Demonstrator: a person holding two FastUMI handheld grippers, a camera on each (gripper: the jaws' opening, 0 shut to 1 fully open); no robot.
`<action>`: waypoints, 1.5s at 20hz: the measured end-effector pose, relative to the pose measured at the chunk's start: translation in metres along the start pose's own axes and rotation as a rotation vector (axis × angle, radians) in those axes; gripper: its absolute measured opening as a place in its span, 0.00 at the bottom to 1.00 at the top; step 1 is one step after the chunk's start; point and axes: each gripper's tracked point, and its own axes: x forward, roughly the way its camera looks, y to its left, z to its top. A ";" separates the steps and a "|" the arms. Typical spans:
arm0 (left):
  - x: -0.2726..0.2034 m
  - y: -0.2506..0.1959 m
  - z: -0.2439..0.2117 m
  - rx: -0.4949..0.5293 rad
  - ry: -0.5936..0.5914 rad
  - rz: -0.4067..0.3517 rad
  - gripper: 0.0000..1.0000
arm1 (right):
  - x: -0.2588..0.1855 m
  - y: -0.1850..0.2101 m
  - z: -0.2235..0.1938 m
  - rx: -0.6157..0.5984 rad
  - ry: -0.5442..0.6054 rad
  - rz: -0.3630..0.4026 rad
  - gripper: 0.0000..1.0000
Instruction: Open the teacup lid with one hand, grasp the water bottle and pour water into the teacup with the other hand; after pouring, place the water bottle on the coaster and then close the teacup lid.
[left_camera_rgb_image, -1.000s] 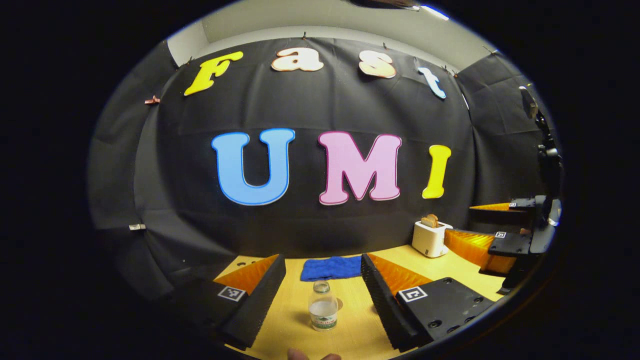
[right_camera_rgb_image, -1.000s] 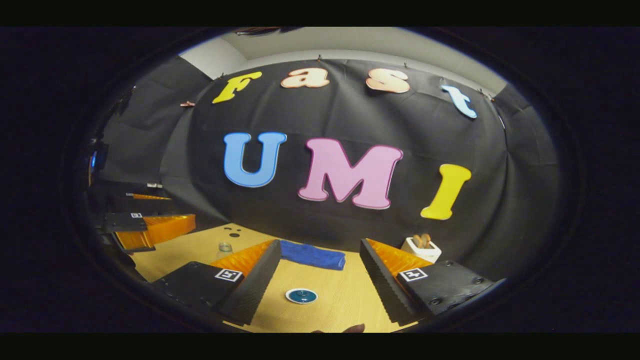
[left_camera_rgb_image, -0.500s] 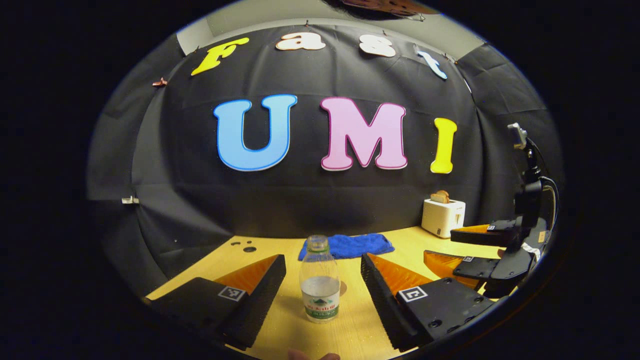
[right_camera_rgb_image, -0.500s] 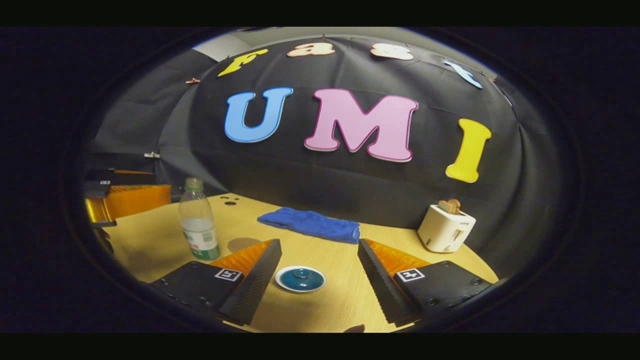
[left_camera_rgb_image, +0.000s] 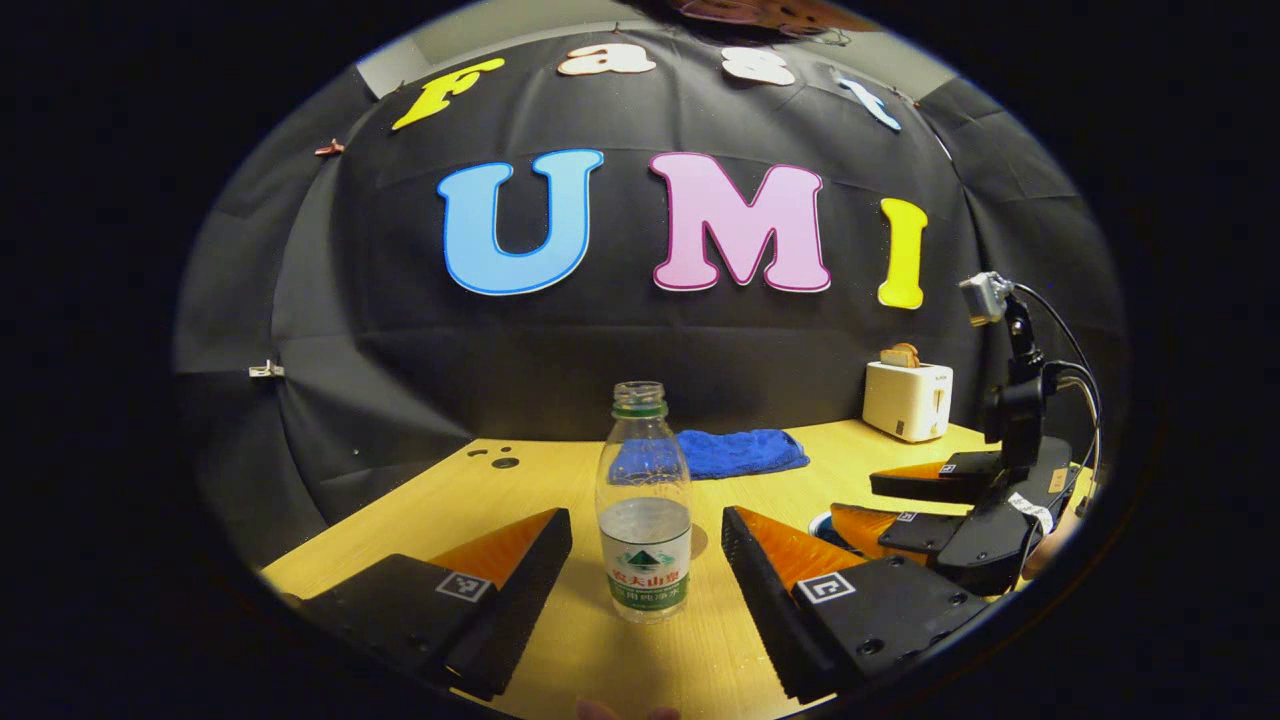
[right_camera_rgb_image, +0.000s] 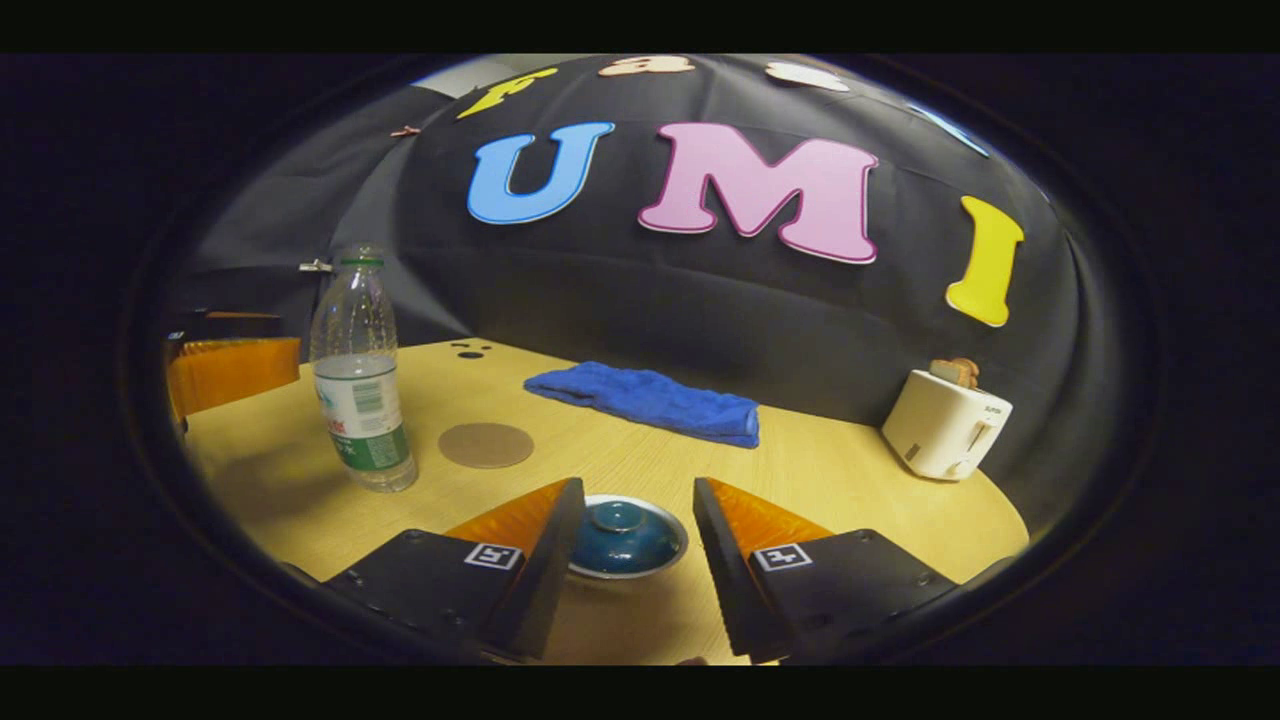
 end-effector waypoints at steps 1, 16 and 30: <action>0.001 -0.004 -0.003 -0.003 0.003 -0.005 0.95 | 0.002 -0.001 -0.004 -0.001 0.013 0.001 0.68; 0.038 -0.001 -0.043 -0.022 0.071 0.010 0.95 | -0.007 -0.007 0.025 0.098 -0.054 0.038 0.31; 0.063 0.006 -0.048 0.297 0.098 0.074 0.76 | -0.067 -0.096 0.046 0.092 -0.107 -0.110 0.30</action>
